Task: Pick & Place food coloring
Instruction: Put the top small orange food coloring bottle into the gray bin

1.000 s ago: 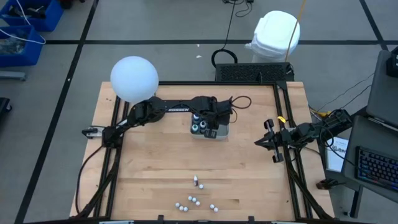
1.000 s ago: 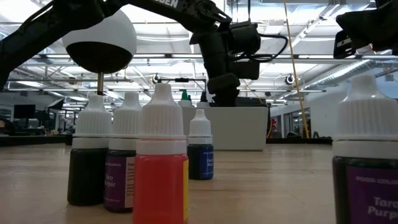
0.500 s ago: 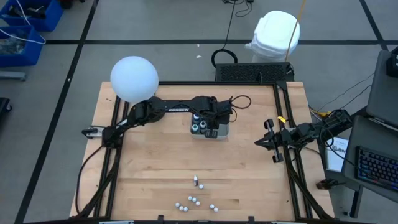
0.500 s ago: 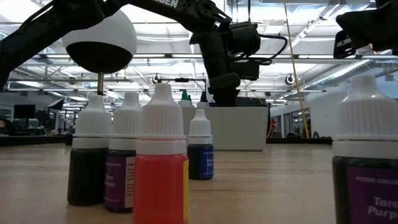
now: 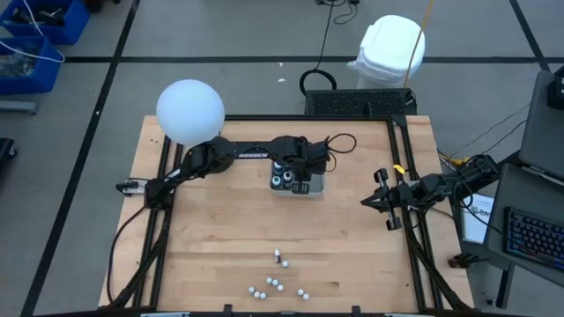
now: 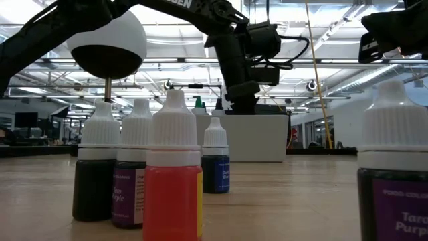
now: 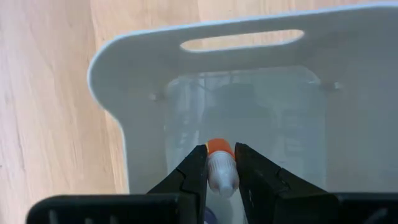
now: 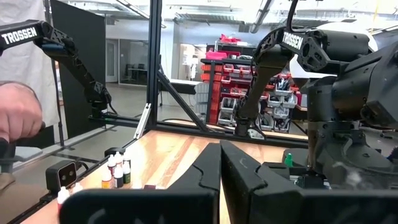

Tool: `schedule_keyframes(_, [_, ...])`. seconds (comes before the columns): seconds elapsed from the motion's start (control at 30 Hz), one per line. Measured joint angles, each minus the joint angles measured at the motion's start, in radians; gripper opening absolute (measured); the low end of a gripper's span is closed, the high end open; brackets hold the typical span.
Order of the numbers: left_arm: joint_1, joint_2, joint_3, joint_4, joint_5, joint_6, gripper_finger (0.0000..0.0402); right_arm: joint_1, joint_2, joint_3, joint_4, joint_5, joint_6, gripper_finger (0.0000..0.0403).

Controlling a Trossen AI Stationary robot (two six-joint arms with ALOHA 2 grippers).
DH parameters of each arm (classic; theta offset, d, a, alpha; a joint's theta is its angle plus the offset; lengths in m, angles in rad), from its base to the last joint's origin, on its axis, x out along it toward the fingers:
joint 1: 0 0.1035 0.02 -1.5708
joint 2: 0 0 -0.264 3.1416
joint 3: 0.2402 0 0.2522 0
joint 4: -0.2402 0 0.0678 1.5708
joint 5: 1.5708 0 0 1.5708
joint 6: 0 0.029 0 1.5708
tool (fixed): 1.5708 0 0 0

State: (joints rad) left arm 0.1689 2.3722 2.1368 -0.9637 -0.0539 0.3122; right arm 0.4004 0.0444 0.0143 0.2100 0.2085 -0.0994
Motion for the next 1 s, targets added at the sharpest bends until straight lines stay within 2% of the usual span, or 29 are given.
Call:
schedule_keyframes(0.5, [0.015,0.041,0.000,0.016,0.001,0.007,0.0075,0.000,0.000,0.000,-0.006,0.000,0.000,0.0000])
schedule_keyframes(1.0, [0.015,0.042,0.000,0.017,0.020,-0.007,0.0112,0.000,0.000,0.000,-0.005,0.000,0.001,0.0000])
